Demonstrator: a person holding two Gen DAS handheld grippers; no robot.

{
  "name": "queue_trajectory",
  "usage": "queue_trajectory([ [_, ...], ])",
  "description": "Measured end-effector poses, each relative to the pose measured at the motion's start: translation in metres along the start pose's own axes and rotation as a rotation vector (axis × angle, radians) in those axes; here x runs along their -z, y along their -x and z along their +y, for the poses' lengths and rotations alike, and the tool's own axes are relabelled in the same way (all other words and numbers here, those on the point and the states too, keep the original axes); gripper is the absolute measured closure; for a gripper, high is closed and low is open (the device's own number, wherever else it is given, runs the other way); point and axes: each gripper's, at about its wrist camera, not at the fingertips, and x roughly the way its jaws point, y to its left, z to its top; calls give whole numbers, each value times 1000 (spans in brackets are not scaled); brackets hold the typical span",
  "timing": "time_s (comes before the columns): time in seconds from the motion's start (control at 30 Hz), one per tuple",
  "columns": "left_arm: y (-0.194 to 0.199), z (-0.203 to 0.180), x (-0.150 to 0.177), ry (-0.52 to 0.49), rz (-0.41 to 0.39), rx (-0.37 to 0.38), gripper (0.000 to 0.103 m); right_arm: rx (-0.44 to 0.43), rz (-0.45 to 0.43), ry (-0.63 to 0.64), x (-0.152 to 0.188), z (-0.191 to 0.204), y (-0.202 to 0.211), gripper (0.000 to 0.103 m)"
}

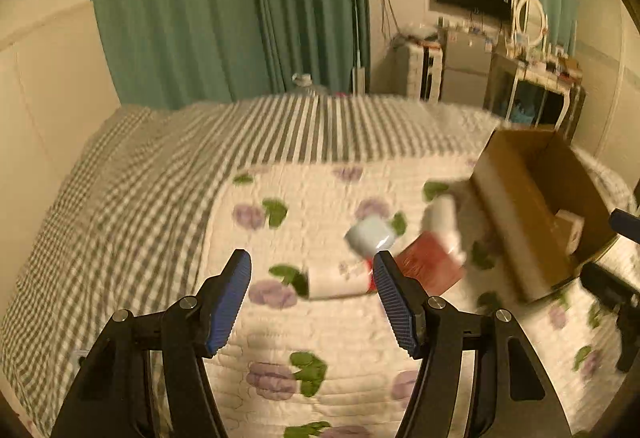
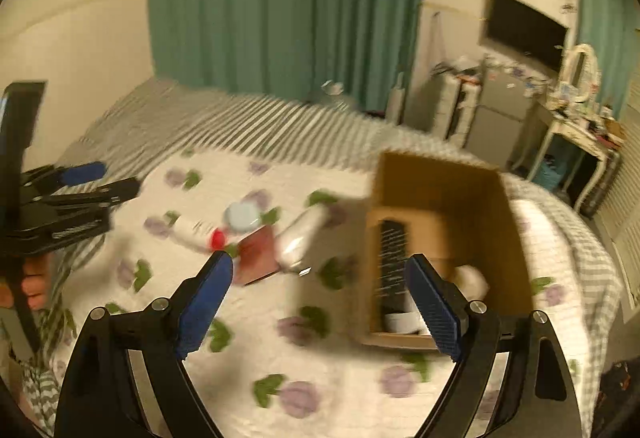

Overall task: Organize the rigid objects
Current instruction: 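Grasp the brown patterned card case with the right gripper while the left grasps the red-capped bottle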

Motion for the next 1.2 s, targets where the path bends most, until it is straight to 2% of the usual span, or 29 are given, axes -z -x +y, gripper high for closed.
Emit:
queue_trajectory([
  [0.13, -37, 1, 20, -53, 63, 6, 37, -38, 89, 53, 11, 37, -52, 15],
  [0.23, -59, 9, 32, -25, 105, 24, 37, -49, 151, 72, 19, 55, -91, 15],
  [0.3, -67, 13, 39, -1, 121, 47, 37, -49, 197, 50, 24, 58, -119, 15],
  [0.4, -77, 15, 46, -13, 140, 36, 37, -18, 267, 14, 29, 58, -153, 15],
  [0.5, -82, 19, 50, -7, 138, 45, 37, -8, 293, -26, 27, 56, -178, 17],
  [0.57, -85, 21, 50, 1, 136, 56, 37, -21, 317, -65, 25, 54, -191, 29],
  [0.63, -83, 23, 50, 2, 131, 65, 37, -46, 336, -99, 24, 53, -201, 50],
  [0.67, -84, 23, 50, 2, 130, 67, 37, -52, 341, -101, 24, 55, -203, 54],
  [0.77, -83, 25, 50, 6, 128, 74, 37, -48, 305, -78, 21, 65, -193, 69],
  [0.83, -83, 25, 50, 9, 128, 74, 37, -60, 264, -62, 17, 70, -182, 85],
  [0.97, -81, 25, 50, 9, 129, 68, 37, -70, 230, -27, 7, 77, -177, 88],
  [1.07, -82, 24, 50, 9, 133, 64, 37, -130, 252, -27, 2, 79, -195, 88],
  [1.1, -82, 24, 49, 9, 133, 64, 37, -130, 261, -19, 2, 79, -199, 88],
  [1.13, -82, 24, 49, 9, 135, 67, 37, -125, 266, -7, 4, 80, -203, 93],
  [1.2, -83, 23, 47, 18, 138, 86, 37, -100, 238, 18, 5, 82, -200, 93],
])
